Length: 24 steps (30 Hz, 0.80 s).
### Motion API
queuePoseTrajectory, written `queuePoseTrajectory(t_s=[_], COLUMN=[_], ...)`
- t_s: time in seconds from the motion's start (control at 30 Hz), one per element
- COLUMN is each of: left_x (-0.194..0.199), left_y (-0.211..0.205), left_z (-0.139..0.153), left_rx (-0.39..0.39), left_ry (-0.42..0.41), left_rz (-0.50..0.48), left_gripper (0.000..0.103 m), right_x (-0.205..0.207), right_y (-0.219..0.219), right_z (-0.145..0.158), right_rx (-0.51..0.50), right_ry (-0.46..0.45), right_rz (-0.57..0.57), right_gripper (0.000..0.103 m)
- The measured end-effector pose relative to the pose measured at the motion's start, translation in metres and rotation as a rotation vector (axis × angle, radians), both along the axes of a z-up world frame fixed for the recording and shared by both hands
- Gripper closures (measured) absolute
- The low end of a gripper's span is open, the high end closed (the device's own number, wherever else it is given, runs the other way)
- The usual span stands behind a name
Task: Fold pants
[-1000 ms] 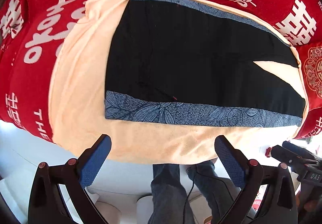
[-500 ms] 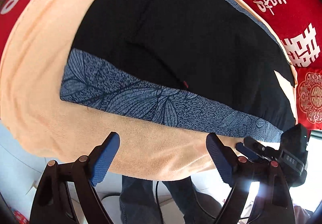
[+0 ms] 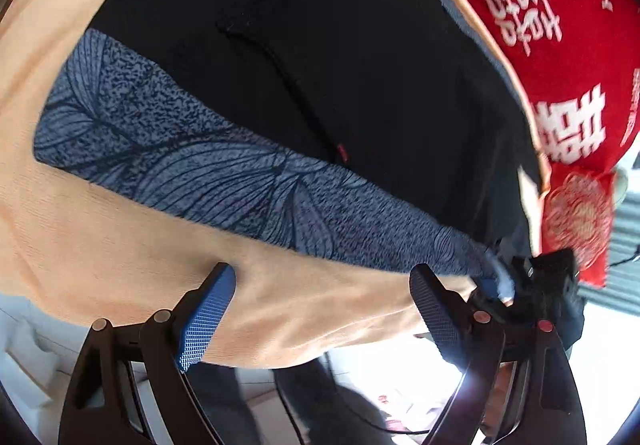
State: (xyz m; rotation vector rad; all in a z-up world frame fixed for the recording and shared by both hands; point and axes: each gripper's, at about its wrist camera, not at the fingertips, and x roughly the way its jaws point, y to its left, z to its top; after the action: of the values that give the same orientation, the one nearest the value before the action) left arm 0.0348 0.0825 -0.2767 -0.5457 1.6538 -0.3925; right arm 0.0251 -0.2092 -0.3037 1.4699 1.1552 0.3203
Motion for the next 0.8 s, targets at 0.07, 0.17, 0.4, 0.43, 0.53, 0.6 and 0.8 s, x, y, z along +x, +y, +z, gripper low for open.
queuePoseTrajectory(t_s=[0.07,0.17,0.4,0.43,0.53,0.6,0.8], left_x=[0.004,0.013,0.044,0.044,0.044,0.043,0.059], left_y=[-0.001,-0.006,-0.008,-0.007,0.0,0.004,-0.011], left_z=[0.0,0.003,0.011,0.008,0.006,0.007,0.055], left_rx=[-0.043,-0.095,-0.013,0.002,0.041,0.04,0.109], left_ry=[0.014,0.016,-0.048,-0.041,-0.047,-0.047,-0.126], left_rz=[0.039,0.088,0.082,0.076,0.046,0.038,0.003], left_gripper=[0.014,0.014,0.039,0.052,0.077,0.08,0.081], right_x=[0.0,-0.003,-0.008,-0.008,-0.016,-0.023,0.018], right_y=[-0.005,-0.009,-0.01,-0.01,-0.017,-0.023,-0.042], right_z=[0.006,0.014,0.007,0.004,-0.017,-0.03,0.032], right_rx=[0.005,0.009,-0.001,-0.009,-0.014,0.024,-0.073], right_ry=[-0.017,-0.027,0.006,0.019,0.104,0.159,0.018], right_rz=[0.003,0.005,-0.01,-0.016,-0.048,-0.078,0.016], right_gripper=[0.072,0.072,0.07,0.07,0.07,0.099,0.1])
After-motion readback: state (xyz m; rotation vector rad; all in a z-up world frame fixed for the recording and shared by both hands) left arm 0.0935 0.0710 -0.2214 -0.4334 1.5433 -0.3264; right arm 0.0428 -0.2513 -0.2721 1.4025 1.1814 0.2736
